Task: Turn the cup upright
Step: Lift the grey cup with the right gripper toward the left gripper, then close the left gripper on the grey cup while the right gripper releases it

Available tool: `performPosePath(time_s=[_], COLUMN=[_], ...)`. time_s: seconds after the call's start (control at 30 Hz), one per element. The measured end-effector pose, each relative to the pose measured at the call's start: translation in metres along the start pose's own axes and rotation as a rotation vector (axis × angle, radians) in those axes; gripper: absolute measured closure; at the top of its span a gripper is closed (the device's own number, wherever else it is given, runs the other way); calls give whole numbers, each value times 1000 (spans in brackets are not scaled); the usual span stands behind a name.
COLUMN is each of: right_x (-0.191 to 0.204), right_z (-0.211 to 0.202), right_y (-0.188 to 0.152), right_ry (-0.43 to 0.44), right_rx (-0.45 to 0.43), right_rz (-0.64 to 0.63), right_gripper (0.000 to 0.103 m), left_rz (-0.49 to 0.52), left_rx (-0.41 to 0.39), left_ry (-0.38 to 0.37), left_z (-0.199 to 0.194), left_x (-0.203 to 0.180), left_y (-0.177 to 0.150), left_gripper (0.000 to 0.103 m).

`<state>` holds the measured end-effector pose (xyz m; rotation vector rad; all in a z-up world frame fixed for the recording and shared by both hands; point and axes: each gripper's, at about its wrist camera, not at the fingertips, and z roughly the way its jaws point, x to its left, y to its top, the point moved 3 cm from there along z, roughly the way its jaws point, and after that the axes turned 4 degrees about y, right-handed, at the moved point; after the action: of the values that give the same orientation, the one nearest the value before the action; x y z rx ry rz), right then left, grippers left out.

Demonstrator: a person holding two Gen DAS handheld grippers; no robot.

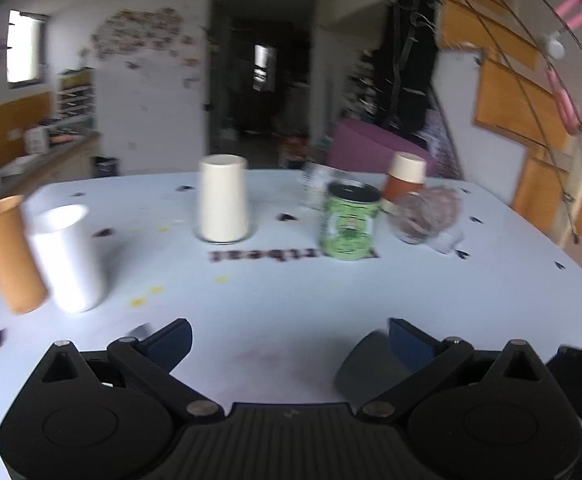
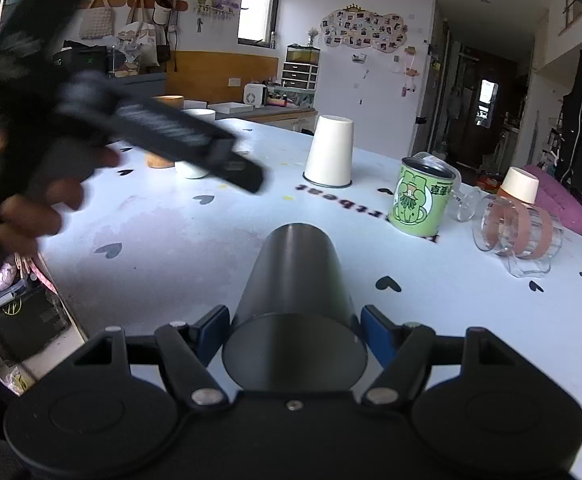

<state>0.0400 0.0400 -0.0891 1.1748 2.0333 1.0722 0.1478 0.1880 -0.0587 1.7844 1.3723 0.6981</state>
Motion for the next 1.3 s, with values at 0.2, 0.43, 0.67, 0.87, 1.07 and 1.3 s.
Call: performPosePath(time_s=[0.2,0.43,0.67,0.87,1.07,1.3], right_x=[2,5,-14,-22,-33,-40], right_z=[-1,1,3,8,10,16], right_y=[-2,-8,-13,-17,-18,-18], right_ry=[3,-15,-78,-107,-156,-189], right_rx=[0,22,22,34,25,29], right_rz=[-22,-50,-5,27,70,99], right_gripper=[29,22,16,16,16,16], left_rz=[76,135,103,45,-3,-41], left_rx=[100,185,180,156,176,208], left_ry=[-18,-65,-61,-55,-39,-45], left_z=[50,75,60,36,24,21], left_x=[-24,-32,-16,1,17,25], left_y=[15,8,0,-8,-23,-39], left_gripper=[0,0,0,0,0,0])
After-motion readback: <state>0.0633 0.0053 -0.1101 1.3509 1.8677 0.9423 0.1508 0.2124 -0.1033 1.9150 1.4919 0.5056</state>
